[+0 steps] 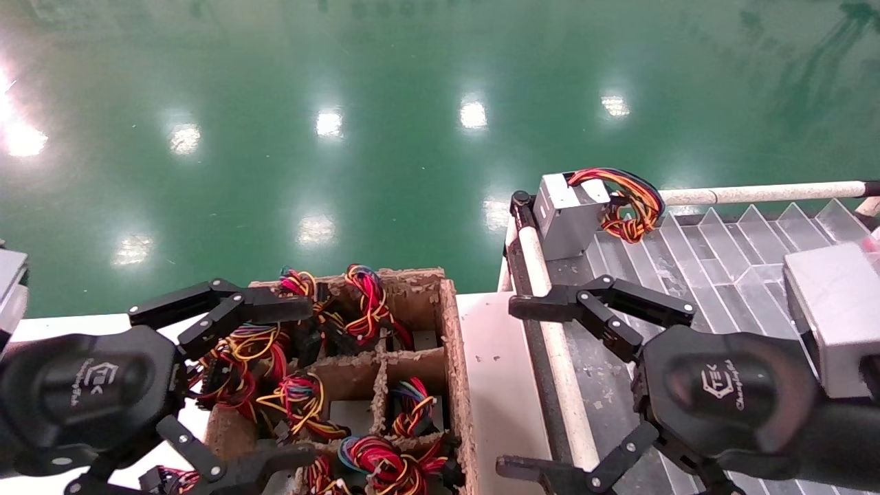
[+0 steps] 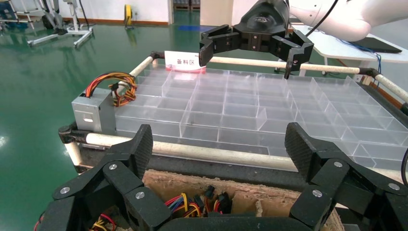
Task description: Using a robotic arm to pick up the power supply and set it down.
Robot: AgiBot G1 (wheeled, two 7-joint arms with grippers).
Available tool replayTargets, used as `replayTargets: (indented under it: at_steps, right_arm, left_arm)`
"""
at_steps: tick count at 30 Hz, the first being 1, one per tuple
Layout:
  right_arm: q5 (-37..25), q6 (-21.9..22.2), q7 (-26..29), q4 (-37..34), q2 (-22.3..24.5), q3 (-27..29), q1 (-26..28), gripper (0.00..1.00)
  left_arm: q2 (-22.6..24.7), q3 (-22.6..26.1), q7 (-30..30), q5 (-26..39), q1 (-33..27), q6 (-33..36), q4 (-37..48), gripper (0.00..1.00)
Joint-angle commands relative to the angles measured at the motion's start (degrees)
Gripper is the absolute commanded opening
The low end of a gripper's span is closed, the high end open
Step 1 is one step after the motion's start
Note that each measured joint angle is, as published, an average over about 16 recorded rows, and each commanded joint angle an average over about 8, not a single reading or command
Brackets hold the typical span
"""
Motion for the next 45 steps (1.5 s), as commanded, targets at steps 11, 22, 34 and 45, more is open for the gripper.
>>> replayTargets:
  at_steps: [11,22,34,45]
  right_arm:
    - [0.0,0.0,0.0,0.0,0.0,0.0,0.0,1.0]
    - [0.0,0.0,0.0,0.0,0.0,0.0,0.0,1.0]
    - [-1.9,0.7,-0.2,-0.8,-1.5,-1.0,1.3,1.0]
    - [-9.5,3.4,-2.5,-7.2,-8.5,-4.8,6.7,1.0]
  left_arm:
    - [0.0,0.0,0.0,0.0,0.0,0.0,0.0,1.0]
    - [0.0,0.0,0.0,0.0,0.0,0.0,0.0,0.12]
    - [0.0,0.0,0.0,0.0,0.0,0.0,0.0,0.0]
    - [0.0,0.0,0.0,0.0,0.0,0.0,0.0,0.0]
